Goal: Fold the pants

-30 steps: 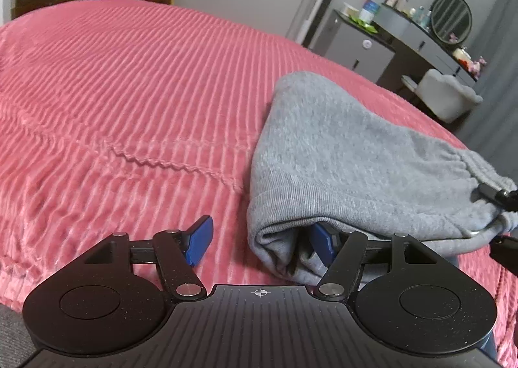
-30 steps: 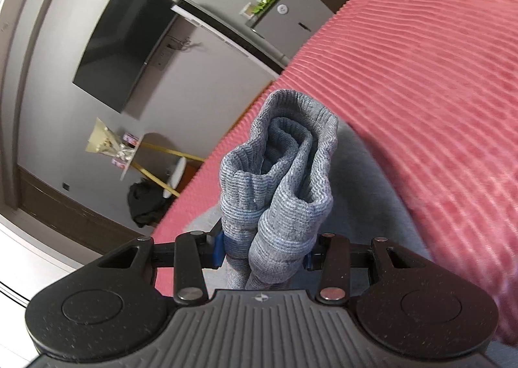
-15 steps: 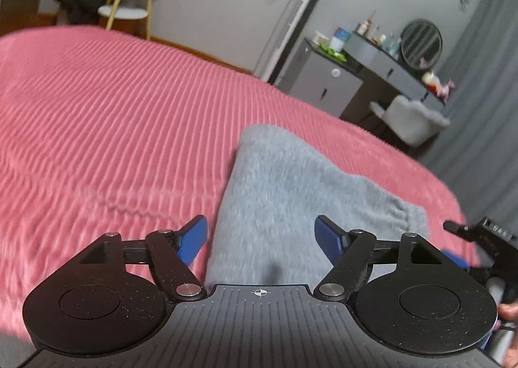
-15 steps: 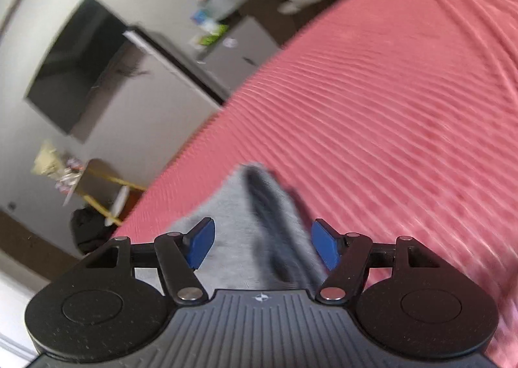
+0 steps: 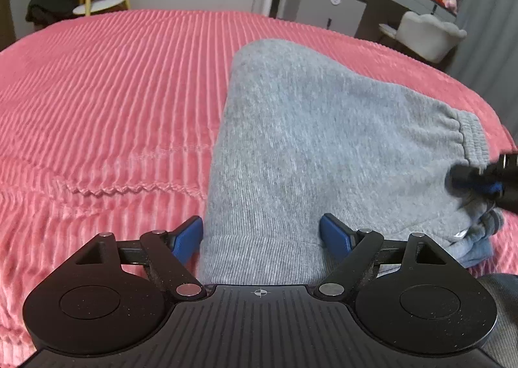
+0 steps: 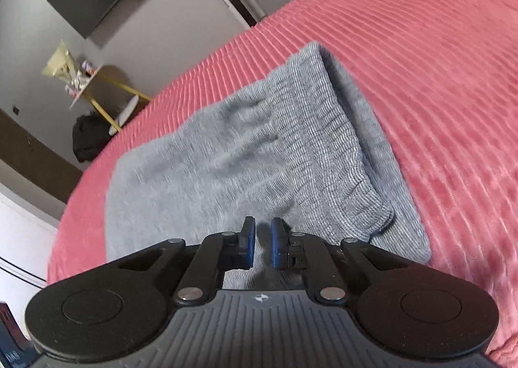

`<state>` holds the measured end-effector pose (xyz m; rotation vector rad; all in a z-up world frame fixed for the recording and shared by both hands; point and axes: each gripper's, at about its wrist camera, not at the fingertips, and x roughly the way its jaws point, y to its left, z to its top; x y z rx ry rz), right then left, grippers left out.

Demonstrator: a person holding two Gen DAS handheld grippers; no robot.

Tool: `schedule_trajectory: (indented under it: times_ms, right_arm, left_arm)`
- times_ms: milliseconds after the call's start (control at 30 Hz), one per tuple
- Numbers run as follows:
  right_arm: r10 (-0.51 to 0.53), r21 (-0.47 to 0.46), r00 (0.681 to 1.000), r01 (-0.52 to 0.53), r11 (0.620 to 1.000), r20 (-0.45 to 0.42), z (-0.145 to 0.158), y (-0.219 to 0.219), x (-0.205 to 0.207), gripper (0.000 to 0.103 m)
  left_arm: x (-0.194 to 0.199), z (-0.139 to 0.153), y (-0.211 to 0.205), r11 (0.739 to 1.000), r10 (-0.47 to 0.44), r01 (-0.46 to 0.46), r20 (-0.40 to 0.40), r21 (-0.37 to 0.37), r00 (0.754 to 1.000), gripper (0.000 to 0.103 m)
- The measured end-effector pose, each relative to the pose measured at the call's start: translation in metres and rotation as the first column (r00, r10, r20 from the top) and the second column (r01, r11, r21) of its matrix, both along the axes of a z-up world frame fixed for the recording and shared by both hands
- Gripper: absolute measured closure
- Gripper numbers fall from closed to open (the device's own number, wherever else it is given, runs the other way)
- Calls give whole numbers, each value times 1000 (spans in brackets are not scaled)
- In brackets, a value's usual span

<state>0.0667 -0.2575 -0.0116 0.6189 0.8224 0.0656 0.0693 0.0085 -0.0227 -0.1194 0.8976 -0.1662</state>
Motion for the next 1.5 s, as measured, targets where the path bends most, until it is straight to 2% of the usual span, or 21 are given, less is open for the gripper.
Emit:
schedule_trajectory:
  times_ms: [100, 167, 267, 367, 467, 567, 633, 700, 733, 767, 800, 867, 900, 967, 1067, 1133, 1267, 1367, 1433, 1467, 1500]
  right_arm:
    - [30, -67, 999, -27, 997, 38, 15, 15, 20, 91]
    - [96, -117, 993, -88, 989, 62, 19, 31, 41, 91]
    - [163, -176, 986, -157, 972, 23, 8, 45, 75, 91]
    - [150, -208, 989, -142, 968, 19, -10, 41, 91, 97]
    - [68, -190, 995, -53, 980, 72, 6, 30, 79, 96]
    - [3, -180, 986, 28, 983, 166, 22, 6, 48, 82]
    - [-21, -117, 980, 45, 992, 198, 27, -23, 25, 80]
    - [-39, -29, 985, 45, 999, 169, 24, -56, 13, 50]
    - [-49, 8, 987, 48, 999, 152, 21, -70, 8, 39]
    - [-56, 26, 990, 53, 998, 129, 18, -83, 6, 11]
    - [-34, 41, 996, 30, 999, 88, 12, -94, 8, 4]
    - [41, 130, 999, -44, 991, 27, -6, -113, 16, 4]
    - [83, 211, 996, -77, 974, -20, -22, -122, 23, 4]
    - [109, 310, 992, -85, 947, -61, -46, -133, 33, 4]
    - [154, 373, 988, -143, 917, -1, -57, -135, 41, 4]
    - [229, 433, 973, -215, 875, 20, -59, -132, 51, 4]
    - [326, 341, 945, -305, 889, -7, -60, -109, 74, 4]
    - [337, 338, 942, -317, 886, -1, -58, -106, 78, 5]
    - [323, 310, 946, -306, 900, -2, -54, -107, 86, 25]
    - [291, 307, 957, -272, 912, -18, -55, -110, 84, 42]
    - [273, 326, 962, -251, 911, -22, -58, -107, 85, 43]
  left_arm:
    - [-2, -1, -1, 1000, 3, -4, 11, 16, 1000, 15]
    - [-4, -1, -1, 1000, 6, -6, 14, 17, 1000, 14]
    - [-5, -3, 2, 1000, 19, -19, 8, 6, 1000, 11]
    - [-2, -3, 5, 1000, 26, -26, 1, -2, 1000, 9]
    - [-1, 1, 8, 999, 31, -31, 5, -20, 999, 8]
    - [1, 9, 15, 996, 61, -58, 55, -68, 997, 14]
    - [8, 14, 24, 990, 77, -69, 64, -124, 995, 15]
    - [23, 12, 34, 977, 67, -62, 17, -204, 998, 15]
    - [30, 9, 38, 970, 63, -64, -12, -235, 998, 15]
    - [39, 6, 41, 962, 51, -62, -48, -265, 998, 15]
    - [48, 1, 45, 952, 34, -59, -89, -299, 995, 15]
    - [59, -7, 44, 944, -7, -35, -127, -329, 992, 15]
    - [66, -10, 41, 944, -45, -3, -137, -331, 990, 15]
    - [74, -13, 35, 951, -95, 50, -134, -306, 986, 13]
    - [84, -16, 28, 950, -152, 107, -134, -293, 979, 10]
    - [91, -16, 20, 947, -179, 136, -127, -289, 976, 10]
    - [105, -17, 4, 955, -217, 188, -108, -230, 970, 11]
    - [112, -18, -1, 948, -247, 224, -78, -225, 966, 18]
    - [111, -15, -4, 945, -258, 241, -49, -223, 965, 28]
    - [109, -13, -5, 944, -265, 251, -39, -214, 964, 31]
    - [106, -11, -7, 944, -271, 261, -22, -203, 962, 37]
